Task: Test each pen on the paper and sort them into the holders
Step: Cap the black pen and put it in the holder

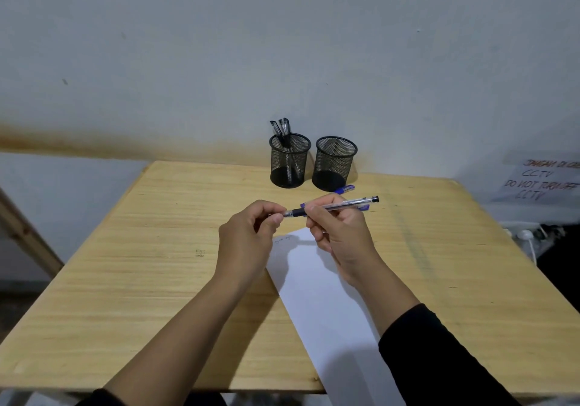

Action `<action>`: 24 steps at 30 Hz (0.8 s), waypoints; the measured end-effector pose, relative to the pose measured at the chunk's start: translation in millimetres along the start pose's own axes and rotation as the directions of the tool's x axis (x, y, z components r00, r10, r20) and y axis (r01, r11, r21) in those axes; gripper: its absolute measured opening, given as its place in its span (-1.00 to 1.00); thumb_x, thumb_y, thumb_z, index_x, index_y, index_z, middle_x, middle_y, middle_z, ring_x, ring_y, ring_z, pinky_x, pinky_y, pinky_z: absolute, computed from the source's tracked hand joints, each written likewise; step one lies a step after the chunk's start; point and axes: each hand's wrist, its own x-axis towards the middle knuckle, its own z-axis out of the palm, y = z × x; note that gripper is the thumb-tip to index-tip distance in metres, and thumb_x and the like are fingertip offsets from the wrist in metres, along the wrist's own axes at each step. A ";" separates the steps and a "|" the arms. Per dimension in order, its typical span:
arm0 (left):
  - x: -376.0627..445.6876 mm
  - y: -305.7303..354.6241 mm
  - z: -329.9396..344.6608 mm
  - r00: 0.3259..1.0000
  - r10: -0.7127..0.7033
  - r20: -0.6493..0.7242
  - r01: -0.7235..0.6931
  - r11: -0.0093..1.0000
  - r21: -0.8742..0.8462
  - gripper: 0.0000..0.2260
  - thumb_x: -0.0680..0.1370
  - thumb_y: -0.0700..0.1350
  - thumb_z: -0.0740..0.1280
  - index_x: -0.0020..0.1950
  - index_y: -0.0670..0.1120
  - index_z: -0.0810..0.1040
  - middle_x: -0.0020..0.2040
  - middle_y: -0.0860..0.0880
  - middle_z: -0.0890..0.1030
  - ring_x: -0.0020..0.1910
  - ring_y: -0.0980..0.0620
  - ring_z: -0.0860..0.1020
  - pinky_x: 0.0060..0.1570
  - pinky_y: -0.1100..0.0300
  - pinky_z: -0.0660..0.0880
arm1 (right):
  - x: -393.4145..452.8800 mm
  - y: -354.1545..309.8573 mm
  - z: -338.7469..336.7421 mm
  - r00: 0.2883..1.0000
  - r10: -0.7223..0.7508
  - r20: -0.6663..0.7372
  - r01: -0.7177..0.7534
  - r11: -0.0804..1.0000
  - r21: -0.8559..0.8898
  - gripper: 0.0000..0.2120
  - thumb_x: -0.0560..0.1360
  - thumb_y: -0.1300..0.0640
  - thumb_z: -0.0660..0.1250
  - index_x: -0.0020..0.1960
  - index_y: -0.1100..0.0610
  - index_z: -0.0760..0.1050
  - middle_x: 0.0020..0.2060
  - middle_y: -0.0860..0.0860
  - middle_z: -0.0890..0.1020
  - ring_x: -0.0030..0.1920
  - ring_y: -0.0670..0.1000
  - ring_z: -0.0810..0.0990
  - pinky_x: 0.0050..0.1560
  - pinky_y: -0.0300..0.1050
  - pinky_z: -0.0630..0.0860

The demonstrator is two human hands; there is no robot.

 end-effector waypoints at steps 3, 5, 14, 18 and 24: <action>-0.9 5.9 4.6 0.999 -0.011 -0.049 0.010 1.000 -0.019 -0.86 0.53 -0.17 0.28 -0.13 0.01 0.62 -0.36 0.06 0.58 -0.33 0.14 0.47 -0.36 0.45 0.35 | -1.6 -1.0 3.8 1.000 -0.021 -0.009 0.021 0.999 0.038 -0.82 0.52 0.33 0.26 -0.25 0.16 0.43 -0.49 0.03 0.49 -0.56 -0.13 0.34 -0.60 -0.37 0.22; -0.7 9.0 7.0 0.997 -0.005 -0.071 0.003 1.000 -0.018 -0.85 0.53 -0.19 0.28 -0.14 0.00 0.61 -0.38 0.04 0.57 -0.34 0.16 0.46 -0.36 0.45 0.36 | -2.9 -1.0 7.5 0.999 -0.041 -0.015 0.042 0.997 0.058 -0.80 0.52 0.33 0.25 -0.25 0.15 0.41 -0.49 0.04 0.48 -0.56 -0.12 0.33 -0.60 -0.36 0.21; 3.0 -1.5 -11.5 0.998 -0.057 -0.028 0.053 0.992 -0.113 -0.81 0.52 -0.19 0.30 -0.15 0.09 0.59 -0.18 0.14 0.64 -0.16 0.16 0.60 -0.14 0.32 0.46 | -5.8 2.4 8.3 0.994 -0.020 0.109 0.021 1.000 -0.014 -0.89 0.51 0.32 0.27 -0.12 0.15 0.51 -0.35 0.05 0.56 -0.42 -0.08 0.49 -0.53 -0.30 0.34; 14.8 -8.1 -26.6 0.994 -0.079 -0.074 0.068 0.988 -0.136 -0.78 0.52 -0.22 0.29 -0.15 0.12 0.58 -0.17 0.15 0.62 -0.16 0.12 0.55 -0.12 0.25 0.42 | -2.0 -6.6 -3.0 0.979 0.080 0.189 -0.103 0.988 0.116 -0.85 0.52 0.18 0.26 0.00 0.19 0.57 -0.20 0.13 0.63 -0.34 -0.05 0.59 -0.44 -0.27 0.48; 21.4 -5.8 -40.3 0.998 -0.014 -0.055 0.010 0.996 -0.088 -0.75 0.53 -0.20 0.29 -0.14 0.18 0.57 -0.17 0.18 0.62 -0.23 0.21 0.49 -0.23 0.36 0.39 | -3.8 -14.5 -2.7 0.953 0.172 0.250 -0.118 0.969 -0.217 -0.84 0.53 0.17 0.28 -0.01 0.24 0.58 -0.17 0.12 0.69 -0.29 -0.04 0.63 -0.30 -0.26 0.55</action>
